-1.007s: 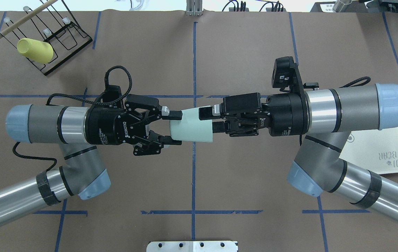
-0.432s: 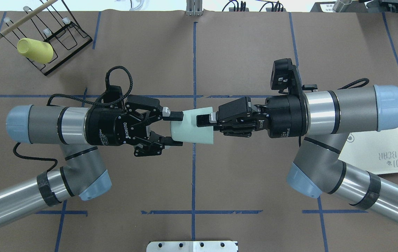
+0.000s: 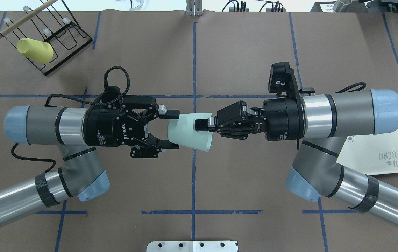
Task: Left arm grabs green cup and hands to right arm on tray
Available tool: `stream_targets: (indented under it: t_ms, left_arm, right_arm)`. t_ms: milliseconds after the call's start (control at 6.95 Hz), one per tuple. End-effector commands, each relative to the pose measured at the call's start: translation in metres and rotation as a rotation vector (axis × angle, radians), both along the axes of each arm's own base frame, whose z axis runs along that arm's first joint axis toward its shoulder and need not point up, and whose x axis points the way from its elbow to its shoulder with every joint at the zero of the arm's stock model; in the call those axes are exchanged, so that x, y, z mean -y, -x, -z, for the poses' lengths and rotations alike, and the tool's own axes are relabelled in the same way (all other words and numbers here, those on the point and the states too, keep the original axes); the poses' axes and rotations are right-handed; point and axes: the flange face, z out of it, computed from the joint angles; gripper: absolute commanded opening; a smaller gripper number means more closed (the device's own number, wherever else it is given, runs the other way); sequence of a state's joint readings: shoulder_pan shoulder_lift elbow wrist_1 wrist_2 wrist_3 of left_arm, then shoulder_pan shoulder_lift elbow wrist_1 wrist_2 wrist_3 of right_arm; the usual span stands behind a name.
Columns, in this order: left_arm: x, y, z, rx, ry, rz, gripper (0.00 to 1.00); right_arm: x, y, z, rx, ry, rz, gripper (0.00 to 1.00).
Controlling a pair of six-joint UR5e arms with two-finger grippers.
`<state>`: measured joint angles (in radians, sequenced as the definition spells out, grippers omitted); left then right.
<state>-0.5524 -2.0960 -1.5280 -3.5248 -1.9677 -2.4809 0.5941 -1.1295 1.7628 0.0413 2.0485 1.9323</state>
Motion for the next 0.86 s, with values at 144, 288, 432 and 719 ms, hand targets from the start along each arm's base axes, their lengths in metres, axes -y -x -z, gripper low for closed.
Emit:
stream_targets:
  t_ms: [144,288,432,719]
  left_arm:
    - [0.001,0.003,-0.002,0.007,-0.005,0.017,1.0]
    - [0.007,0.005,-0.008,0.02,0.017,0.038,1.0]
    - [0.02,0.012,-0.025,0.038,0.064,0.094,1.0]
    - [0.048,0.008,-0.035,0.168,0.073,0.2,1.0]
  right_arm:
    - [-0.001,0.001,0.001,0.005,0.001,0.0,0.0]
    - [-0.001,-0.002,-0.005,0.0,0.014,0.001,0.0]
    - [-0.002,-0.004,-0.017,-0.016,0.028,0.001,0.0]
    - [-0.003,-0.012,-0.051,-0.068,0.064,-0.007,0.0]
